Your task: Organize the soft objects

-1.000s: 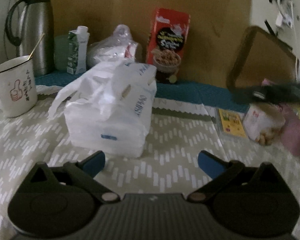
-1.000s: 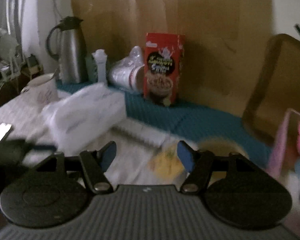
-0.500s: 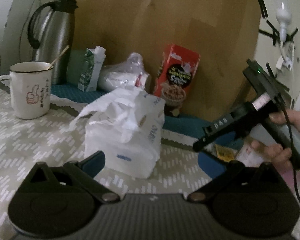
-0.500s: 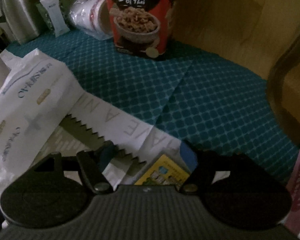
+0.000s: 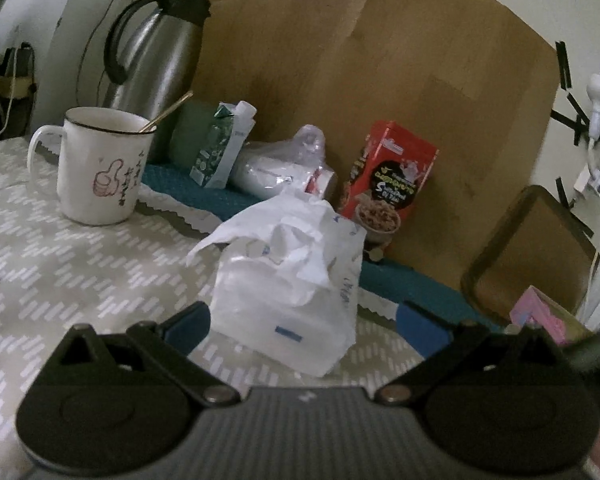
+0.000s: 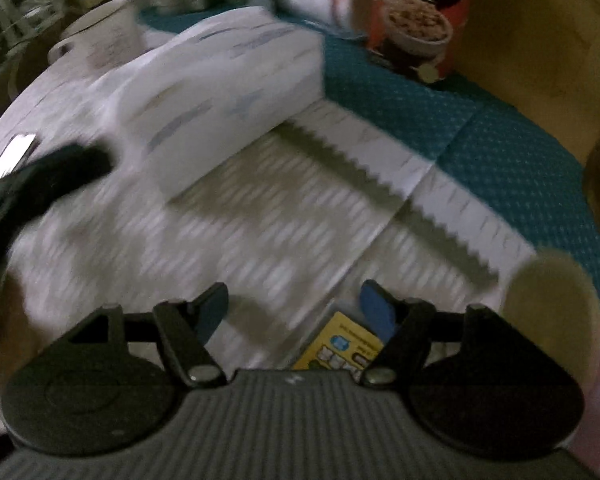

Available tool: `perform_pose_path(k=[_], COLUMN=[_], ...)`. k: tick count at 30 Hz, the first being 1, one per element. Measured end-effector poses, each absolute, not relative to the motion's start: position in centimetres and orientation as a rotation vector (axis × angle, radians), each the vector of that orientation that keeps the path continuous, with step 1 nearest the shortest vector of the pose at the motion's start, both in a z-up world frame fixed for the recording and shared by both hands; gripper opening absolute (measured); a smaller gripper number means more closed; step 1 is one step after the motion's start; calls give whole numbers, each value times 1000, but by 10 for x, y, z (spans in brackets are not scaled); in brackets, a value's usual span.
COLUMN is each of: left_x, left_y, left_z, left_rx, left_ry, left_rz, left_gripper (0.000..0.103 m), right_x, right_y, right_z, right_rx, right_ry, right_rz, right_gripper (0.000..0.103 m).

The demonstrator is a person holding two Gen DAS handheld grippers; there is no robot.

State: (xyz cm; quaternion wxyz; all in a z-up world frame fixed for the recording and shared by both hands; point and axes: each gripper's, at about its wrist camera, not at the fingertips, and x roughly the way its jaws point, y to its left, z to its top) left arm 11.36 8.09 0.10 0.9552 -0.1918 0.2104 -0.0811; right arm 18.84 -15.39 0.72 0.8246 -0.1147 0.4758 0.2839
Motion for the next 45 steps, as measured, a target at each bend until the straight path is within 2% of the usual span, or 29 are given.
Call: perform_pose_path(k=[4, 6, 9, 12, 15, 17, 21, 24, 25, 26, 27, 29, 32, 37, 40, 43, 45], left_x=[113, 113, 114, 117, 117, 112, 97, 91, 90, 90, 90, 91, 89, 85, 87, 87, 86], left_y=[76, 74, 70, 60, 45, 33, 12, -1, -4, -5, -6, -9, -18, -37, -41, -38, -36], left_z=[1, 1, 1, 1, 1, 3, 3, 3, 2, 2, 2, 0, -2, -1, -1, 2, 4], left_rx=[-362, -350, -329, -281, -208, -159, -153, -135, -132, -133, -137, -146, -144, -125, -151, -159, -151], left_ry=[429, 436, 454, 485, 525, 522, 544, 554, 561, 573, 584, 611, 644, 654, 666, 662, 656], left_rz=[-183, -196, -225, -232, -250, -257, -336, -361, -363, -370, -380, -404, -456, -511, -520, -507, -497], left_gripper=[103, 103, 103, 103, 103, 103, 103, 102, 102, 102, 102, 102, 102, 102, 102, 103, 103], right_x=[129, 97, 54, 27, 17, 22, 40, 41, 39, 36, 34, 29, 20, 12, 12, 21, 24], right_y=[-184, -202, -229, -239, -225, -221, -230, -225, -227, -230, -235, -250, -278, -289, -267, -244, -236], right_z=[6, 2, -3, -12, -21, -24, -23, -26, -26, -27, -26, -23, -21, -18, -16, -23, -28], right_rx=[-242, -242, -188, -71, -102, -108, 92, 84, 86, 80, 81, 103, 126, 154, 100, 51, 11], right_ry=[891, 756, 609, 598, 566, 577, 634, 616, 611, 602, 600, 610, 606, 591, 558, 581, 571], right_rz=[656, 596, 461, 459, 487, 453, 419, 378, 384, 391, 411, 435, 387, 371, 422, 456, 438], right_gripper=[75, 75, 82, 82, 89, 89, 90, 89, 85, 75, 70, 49, 39, 43, 63, 70, 71])
